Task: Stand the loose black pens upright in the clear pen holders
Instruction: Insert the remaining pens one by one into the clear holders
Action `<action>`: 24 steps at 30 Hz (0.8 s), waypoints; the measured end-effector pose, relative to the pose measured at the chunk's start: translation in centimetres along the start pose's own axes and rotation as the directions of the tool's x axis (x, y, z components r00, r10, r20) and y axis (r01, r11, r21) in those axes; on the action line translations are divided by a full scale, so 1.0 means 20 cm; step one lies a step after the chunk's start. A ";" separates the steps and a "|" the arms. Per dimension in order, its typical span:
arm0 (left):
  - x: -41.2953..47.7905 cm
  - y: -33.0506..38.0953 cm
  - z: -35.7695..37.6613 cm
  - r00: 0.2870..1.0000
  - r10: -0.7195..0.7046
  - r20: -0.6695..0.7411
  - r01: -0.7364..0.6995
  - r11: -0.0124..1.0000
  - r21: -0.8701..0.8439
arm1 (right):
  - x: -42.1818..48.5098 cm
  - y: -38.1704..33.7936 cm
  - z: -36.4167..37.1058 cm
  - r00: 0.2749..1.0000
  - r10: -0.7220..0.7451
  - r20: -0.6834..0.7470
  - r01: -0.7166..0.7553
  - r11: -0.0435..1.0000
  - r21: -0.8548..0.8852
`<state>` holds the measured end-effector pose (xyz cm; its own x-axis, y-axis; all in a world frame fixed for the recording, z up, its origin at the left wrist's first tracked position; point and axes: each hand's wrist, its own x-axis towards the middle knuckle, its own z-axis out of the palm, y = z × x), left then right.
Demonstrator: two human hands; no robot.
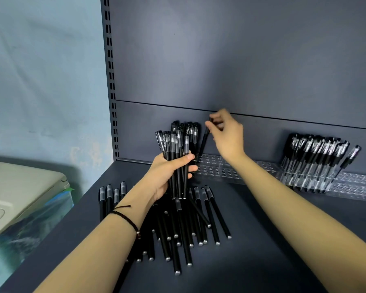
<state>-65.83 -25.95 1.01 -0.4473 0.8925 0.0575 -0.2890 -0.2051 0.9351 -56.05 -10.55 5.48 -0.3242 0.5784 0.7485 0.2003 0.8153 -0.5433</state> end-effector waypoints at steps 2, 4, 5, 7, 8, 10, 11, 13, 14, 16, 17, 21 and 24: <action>0.00 0.00 0.00 1.000 0.002 -0.008 -0.002 1.000 -0.006 | -0.03 0.01 0.01 0.998 -0.024 0.064 0.029 0.997 -0.078; 0.00 0.00 0.00 1.000 0.005 -0.009 -0.005 1.000 -0.009 | -0.04 0.00 0.01 0.999 0.001 0.052 0.005 0.994 -0.108; 0.00 0.00 0.00 1.000 0.008 -0.008 -0.008 1.000 -0.010 | -0.04 -0.02 0.00 0.999 0.025 0.023 -0.022 0.994 -0.106; 0.00 0.00 0.00 1.000 0.018 0.005 -0.018 1.000 -0.007 | -0.04 -0.07 -0.02 0.999 0.040 -0.022 -0.041 0.997 -0.059; 0.00 0.00 0.00 1.000 0.022 0.013 -0.022 1.000 -0.002 | -0.05 -0.10 -0.03 1.000 0.025 -0.015 -0.025 0.999 -0.031; 0.00 0.00 0.00 0.999 0.025 0.025 -0.025 1.000 -0.001 | -0.07 -0.15 -0.04 0.996 -0.006 0.084 0.003 1.000 0.029; 0.00 0.00 0.00 0.999 0.023 0.030 -0.023 1.000 -0.007 | -0.09 -0.18 -0.05 0.985 0.004 0.171 -0.015 0.998 0.062; 0.00 0.00 0.00 0.999 0.023 0.036 -0.022 0.999 -0.027 | -0.11 -0.21 -0.06 0.932 0.057 0.357 -0.103 0.988 0.112; 0.00 0.00 0.00 0.999 0.026 0.038 -0.024 0.999 -0.037 | -0.11 -0.21 -0.06 0.901 0.085 0.426 -0.155 0.979 0.134; 0.00 0.00 0.00 0.999 0.028 0.038 -0.026 0.998 -0.061 | -0.12 -0.21 -0.06 0.868 0.115 0.483 -0.230 0.955 0.185; 0.00 0.00 0.00 0.999 0.026 0.038 -0.023 0.997 -0.076 | -0.12 -0.21 -0.07 0.867 0.126 0.483 -0.257 0.942 0.216; 0.00 -0.01 0.01 0.999 -0.006 0.043 0.010 0.994 -0.106 | -0.09 -0.21 -0.11 0.884 0.223 0.411 -0.402 0.812 0.423; 0.01 -0.01 0.01 0.999 -0.040 0.024 0.043 0.991 -0.126 | -0.02 -0.20 -0.14 0.944 0.281 0.174 -0.331 0.803 0.496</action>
<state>-65.61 -25.61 0.93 -0.4145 0.9096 0.0284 -0.4120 -0.2155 0.8853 -54.22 -13.88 8.41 -0.4106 0.7707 0.4873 -0.1901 0.4503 -0.8724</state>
